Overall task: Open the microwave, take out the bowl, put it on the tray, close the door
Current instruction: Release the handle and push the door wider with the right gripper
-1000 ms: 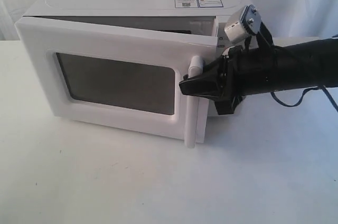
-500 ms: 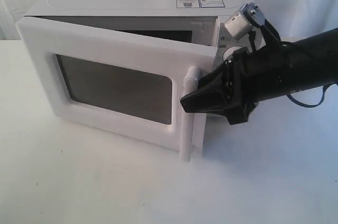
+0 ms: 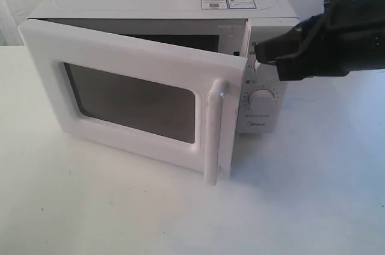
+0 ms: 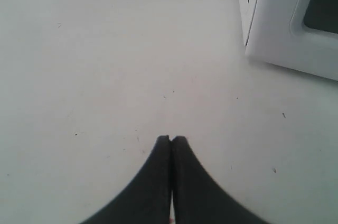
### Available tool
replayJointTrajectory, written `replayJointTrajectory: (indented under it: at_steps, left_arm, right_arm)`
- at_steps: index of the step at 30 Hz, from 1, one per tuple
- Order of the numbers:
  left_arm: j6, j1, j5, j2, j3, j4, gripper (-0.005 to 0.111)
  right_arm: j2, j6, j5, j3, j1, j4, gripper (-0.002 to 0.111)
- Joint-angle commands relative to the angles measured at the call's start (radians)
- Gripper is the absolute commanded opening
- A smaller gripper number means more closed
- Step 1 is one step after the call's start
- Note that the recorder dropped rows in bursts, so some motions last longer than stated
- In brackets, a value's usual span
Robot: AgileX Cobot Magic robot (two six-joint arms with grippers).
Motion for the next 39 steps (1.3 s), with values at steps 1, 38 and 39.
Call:
replayJointTrajectory:
  at_steps: [1, 38, 39]
  left_arm:
    - [0.0, 0.003, 0.002, -0.004, 0.005, -0.004, 0.0]
    - [0.0, 0.003, 0.002, -0.004, 0.005, -0.004, 0.0]
    - [0.0, 0.003, 0.002, -0.004, 0.005, -0.004, 0.0]
  right_arm:
    - [0.009, 0.001, -0.209, 0.025, 0.002, 0.001, 0.0]
    - [0.252, -0.497, 0.092, 0.076, 0.115, 0.475, 0.0]
    - [0.252, -0.497, 0.09, 0.078, 0.132, 0.48, 0.0]
